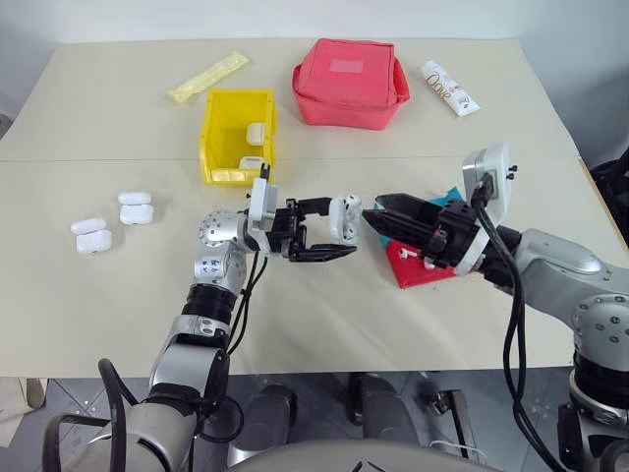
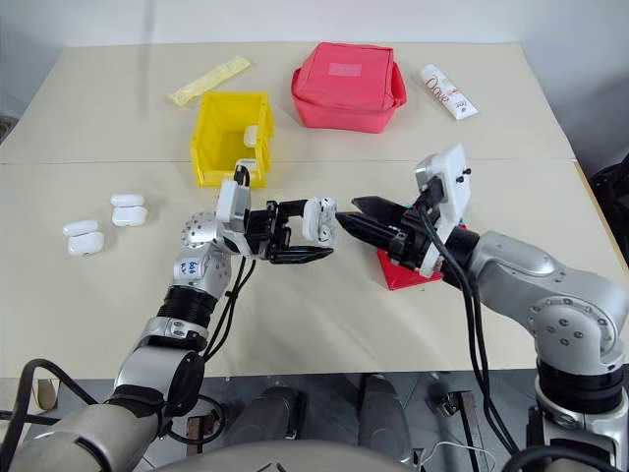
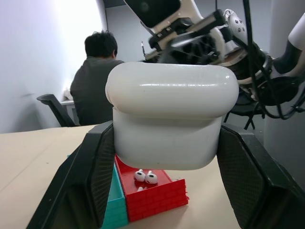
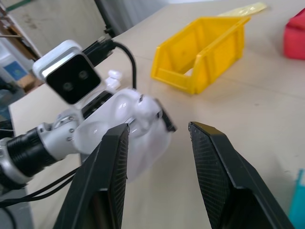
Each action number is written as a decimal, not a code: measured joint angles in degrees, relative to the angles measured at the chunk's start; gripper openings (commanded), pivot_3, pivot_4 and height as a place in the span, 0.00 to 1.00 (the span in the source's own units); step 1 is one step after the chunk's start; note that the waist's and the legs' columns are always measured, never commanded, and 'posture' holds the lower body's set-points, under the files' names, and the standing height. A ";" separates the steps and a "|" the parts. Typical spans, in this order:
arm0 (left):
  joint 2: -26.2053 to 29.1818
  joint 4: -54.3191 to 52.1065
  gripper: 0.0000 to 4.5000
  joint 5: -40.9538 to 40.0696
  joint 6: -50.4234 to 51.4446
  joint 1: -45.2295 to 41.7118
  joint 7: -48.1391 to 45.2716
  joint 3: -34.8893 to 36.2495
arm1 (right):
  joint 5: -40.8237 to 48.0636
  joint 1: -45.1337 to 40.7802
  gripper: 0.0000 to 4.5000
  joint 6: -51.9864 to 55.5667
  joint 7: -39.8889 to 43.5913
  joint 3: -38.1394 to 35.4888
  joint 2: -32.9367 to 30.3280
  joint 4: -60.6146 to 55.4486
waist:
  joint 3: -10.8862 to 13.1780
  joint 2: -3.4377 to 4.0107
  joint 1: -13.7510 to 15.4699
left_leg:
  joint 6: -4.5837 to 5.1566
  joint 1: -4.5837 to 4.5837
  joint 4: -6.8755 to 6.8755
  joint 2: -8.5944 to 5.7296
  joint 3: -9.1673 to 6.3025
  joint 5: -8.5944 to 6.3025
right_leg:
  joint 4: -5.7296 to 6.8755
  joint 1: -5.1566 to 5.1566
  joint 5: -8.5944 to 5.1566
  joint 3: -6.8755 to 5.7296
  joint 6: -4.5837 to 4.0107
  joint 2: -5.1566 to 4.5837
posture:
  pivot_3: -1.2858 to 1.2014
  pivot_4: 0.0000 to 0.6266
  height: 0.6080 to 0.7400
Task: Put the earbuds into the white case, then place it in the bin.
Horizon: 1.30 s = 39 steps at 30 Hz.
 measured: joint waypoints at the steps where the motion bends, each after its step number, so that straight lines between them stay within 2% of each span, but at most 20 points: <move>1: 0.09 -0.32 0.62 -0.09 0.53 0.02 -0.30 -0.03 | -0.84 -0.04 0.46 -0.06 0.46 -0.01 -0.72 0.60 | 0.00 0.00 0.00 | 0.01 0.00 0.00 0.00 0.00 0.00 | 0.00 0.00 0.00 0.00 0.00 0.00 | 0.52 0.24 1.00; 13: 0.47 -1.27 0.62 -0.57 2.42 0.06 -0.78 -0.21 | -11.24 -4.31 0.46 -2.52 5.48 0.55 -1.20 7.56 | 0.00 0.00 -0.07 | 0.01 -0.01 -0.01 0.00 0.00 0.00 | -0.02 0.00 0.00 0.00 0.00 0.00 | 0.52 0.24 1.00; 18: 0.36 -1.28 0.62 -0.57 2.41 0.06 -0.78 -0.94 | -11.55 -6.63 0.46 -2.32 6.61 1.64 0.10 7.90 | 0.00 0.00 -0.06 | 0.00 -0.01 -0.01 0.02 -0.01 0.00 | -0.02 0.00 0.00 -0.01 0.00 0.00 | 0.52 0.24 1.00; 39: 0.10 -1.25 0.62 -0.57 2.20 0.05 -0.77 -1.39 | -11.62 -7.09 0.46 0.11 6.77 4.43 2.05 5.54 | 0.00 0.00 -0.06 | 0.00 -0.01 -0.01 0.01 -0.01 0.00 | -0.02 -0.01 0.00 -0.01 0.00 0.00 | 0.52 0.24 1.00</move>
